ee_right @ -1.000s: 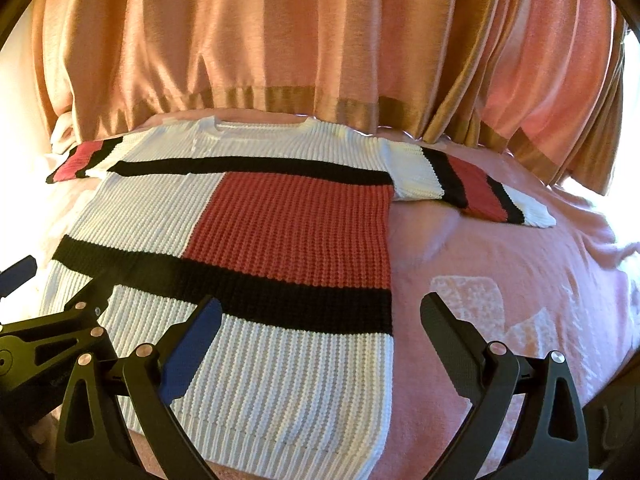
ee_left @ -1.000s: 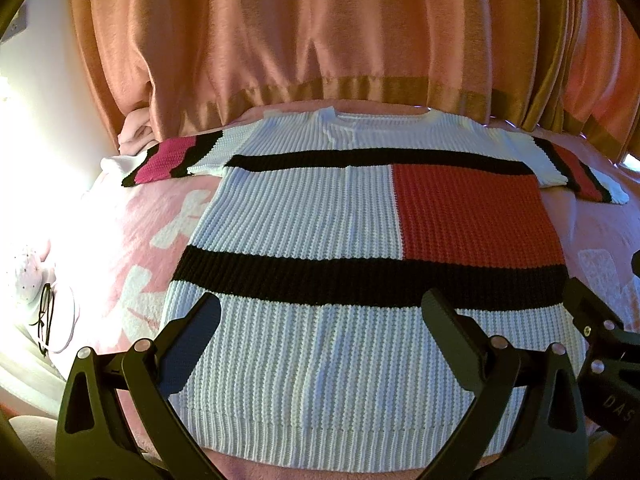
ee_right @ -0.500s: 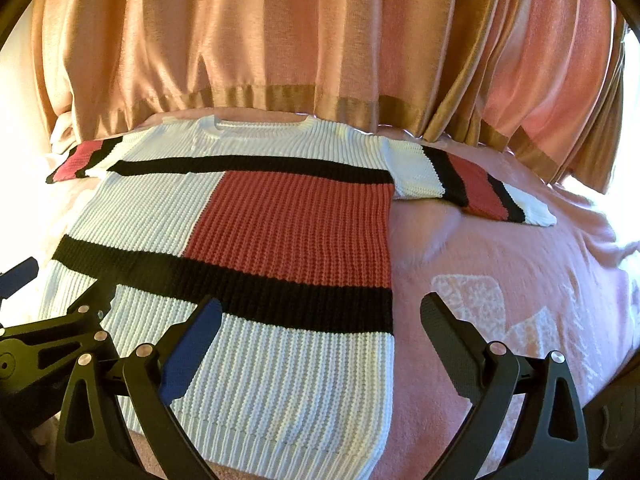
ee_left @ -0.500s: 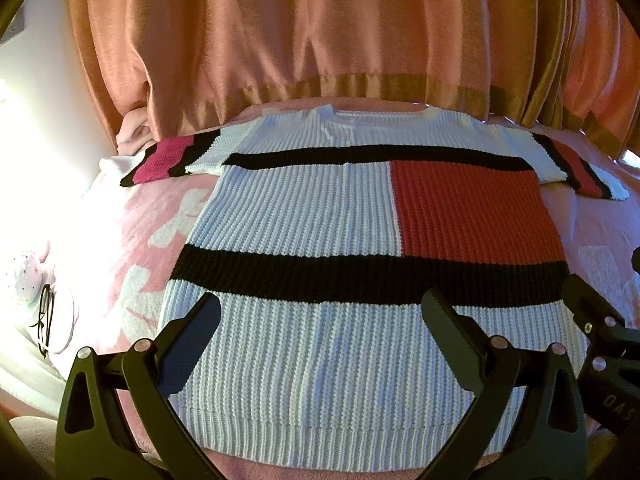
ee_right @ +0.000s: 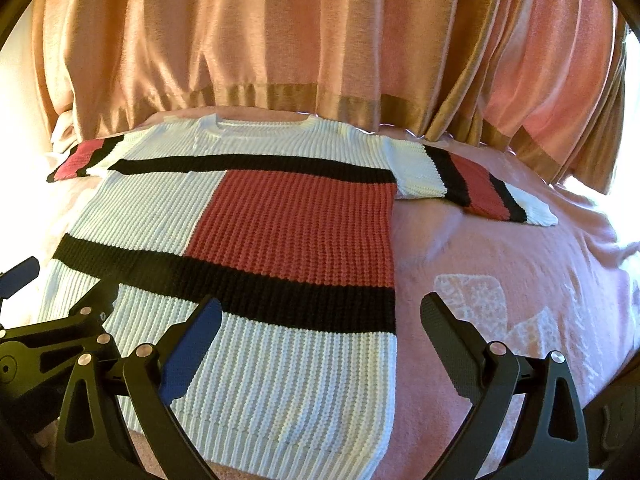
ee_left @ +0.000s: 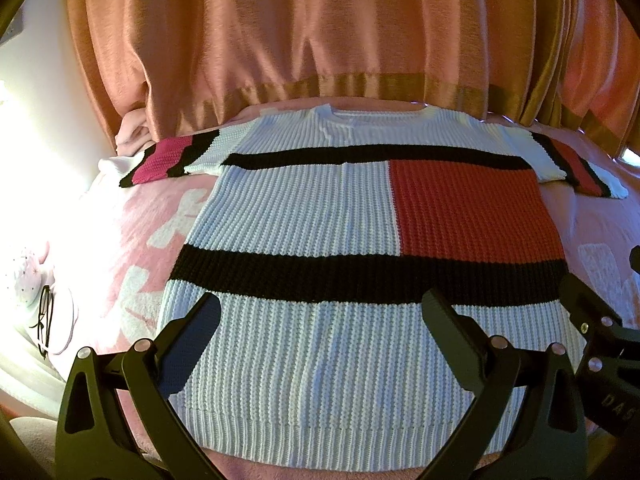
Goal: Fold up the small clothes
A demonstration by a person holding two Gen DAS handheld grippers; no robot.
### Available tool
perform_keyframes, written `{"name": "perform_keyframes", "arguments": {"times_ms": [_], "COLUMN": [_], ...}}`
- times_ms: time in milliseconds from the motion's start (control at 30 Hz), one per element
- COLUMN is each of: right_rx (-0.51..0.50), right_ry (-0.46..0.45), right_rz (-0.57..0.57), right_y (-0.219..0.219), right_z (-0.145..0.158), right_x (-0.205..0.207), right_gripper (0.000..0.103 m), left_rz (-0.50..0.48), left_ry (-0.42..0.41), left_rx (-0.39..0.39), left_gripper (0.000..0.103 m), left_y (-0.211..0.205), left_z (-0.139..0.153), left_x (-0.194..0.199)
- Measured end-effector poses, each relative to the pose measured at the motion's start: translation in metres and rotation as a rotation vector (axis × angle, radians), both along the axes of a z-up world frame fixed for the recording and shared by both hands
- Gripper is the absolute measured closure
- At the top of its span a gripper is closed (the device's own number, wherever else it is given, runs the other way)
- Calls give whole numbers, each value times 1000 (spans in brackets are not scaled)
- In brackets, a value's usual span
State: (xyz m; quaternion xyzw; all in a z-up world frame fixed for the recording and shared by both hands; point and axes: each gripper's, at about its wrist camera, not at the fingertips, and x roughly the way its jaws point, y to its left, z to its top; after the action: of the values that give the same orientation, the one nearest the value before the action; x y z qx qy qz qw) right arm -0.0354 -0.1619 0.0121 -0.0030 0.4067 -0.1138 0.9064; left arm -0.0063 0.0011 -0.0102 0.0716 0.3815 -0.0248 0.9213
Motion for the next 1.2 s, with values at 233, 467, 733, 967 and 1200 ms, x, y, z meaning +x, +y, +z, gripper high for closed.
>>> {"name": "perform_keyframes", "arguments": {"times_ms": [233, 467, 733, 967, 1200], "right_rx": [1, 0, 4, 183, 230], "right_ry": [1, 3, 7, 30, 2], "right_rz": [1, 0, 4, -36, -441], "right_y": [0, 1, 3, -60, -263], "right_z": [0, 0, -7, 5, 8], "right_x": [0, 1, 1, 30, 73], "right_gripper": [5, 5, 5, 5, 15], "left_rz": [0, 0, 0, -25, -122], "left_ry": [2, 1, 13, 64, 10], "left_rx": [0, 1, -3, -5, -46], "left_gripper": [5, 5, 5, 5, 5], "left_y": [0, 0, -1, -4, -31], "left_z": [0, 0, -1, 8, 41], "left_x": [1, 1, 1, 23, 71]}}
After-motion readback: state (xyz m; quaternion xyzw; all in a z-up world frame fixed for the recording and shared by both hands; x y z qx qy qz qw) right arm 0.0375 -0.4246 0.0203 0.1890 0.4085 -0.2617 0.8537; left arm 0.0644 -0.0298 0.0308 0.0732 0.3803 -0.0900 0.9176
